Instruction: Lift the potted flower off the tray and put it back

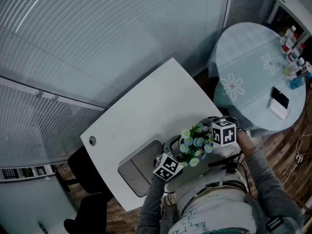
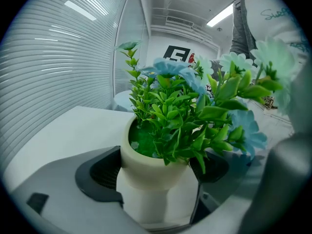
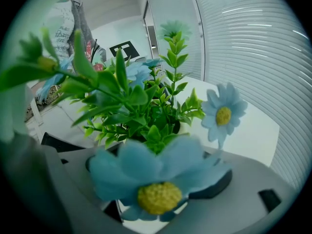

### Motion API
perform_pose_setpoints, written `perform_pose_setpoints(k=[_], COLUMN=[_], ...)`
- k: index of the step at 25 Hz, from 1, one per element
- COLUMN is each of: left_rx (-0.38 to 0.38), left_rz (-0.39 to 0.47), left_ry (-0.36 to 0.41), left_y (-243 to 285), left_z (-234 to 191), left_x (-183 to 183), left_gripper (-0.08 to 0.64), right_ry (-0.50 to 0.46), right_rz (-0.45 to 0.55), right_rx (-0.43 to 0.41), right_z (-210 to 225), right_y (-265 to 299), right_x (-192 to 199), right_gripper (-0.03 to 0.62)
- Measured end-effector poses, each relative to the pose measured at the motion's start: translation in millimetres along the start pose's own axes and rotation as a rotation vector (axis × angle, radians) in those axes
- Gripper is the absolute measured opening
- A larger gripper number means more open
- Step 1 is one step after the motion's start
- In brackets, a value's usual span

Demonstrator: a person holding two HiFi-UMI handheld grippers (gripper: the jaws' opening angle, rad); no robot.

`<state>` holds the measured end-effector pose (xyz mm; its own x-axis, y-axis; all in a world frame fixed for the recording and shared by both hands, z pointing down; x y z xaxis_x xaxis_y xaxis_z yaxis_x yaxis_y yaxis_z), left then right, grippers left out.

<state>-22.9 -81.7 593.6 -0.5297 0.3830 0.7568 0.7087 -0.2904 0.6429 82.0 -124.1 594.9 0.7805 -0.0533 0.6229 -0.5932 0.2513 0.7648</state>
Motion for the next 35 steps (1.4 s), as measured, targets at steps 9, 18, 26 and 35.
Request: perform_pose_setpoints(k=[9, 18, 26, 35], left_rx=[0.004, 0.005, 0.007, 0.006], left_rz=[-0.020, -0.037, -0.046, -0.043], left_ry=[-0.001, 0.002, 0.001, 0.007], left_y=[6.9, 9.3, 9.6, 10.5], left_z=[2.9, 2.4, 2.1, 2.3], left_x=[7.8, 9.6, 10.8, 10.6], left_gripper=[0.443, 0.443, 0.443, 0.443], right_ry=[0.003, 0.013, 0.016, 0.020], right_rz=[0.003, 0.035, 0.048, 0.073], right_rx=[-0.001, 0.001, -0.003, -0.003], right_z=[-2.8, -2.4, -1.7, -2.0], right_y=[7.0, 9.3, 10.1, 9.7], right_x=[7.5, 11.4, 11.8, 14.1], right_gripper=[0.376, 0.376, 0.376, 0.376])
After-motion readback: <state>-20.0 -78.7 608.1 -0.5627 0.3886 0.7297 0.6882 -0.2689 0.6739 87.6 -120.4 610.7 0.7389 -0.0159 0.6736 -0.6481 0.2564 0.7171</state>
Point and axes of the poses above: the fingertips, and each gripper's own axes: y forward along the fingers, z to its right, x out of its underside, the point moved 6 cm from there along -y, backward along the fingers, and after that the axes turned 1 degree about -z, right-handed, at the moved point
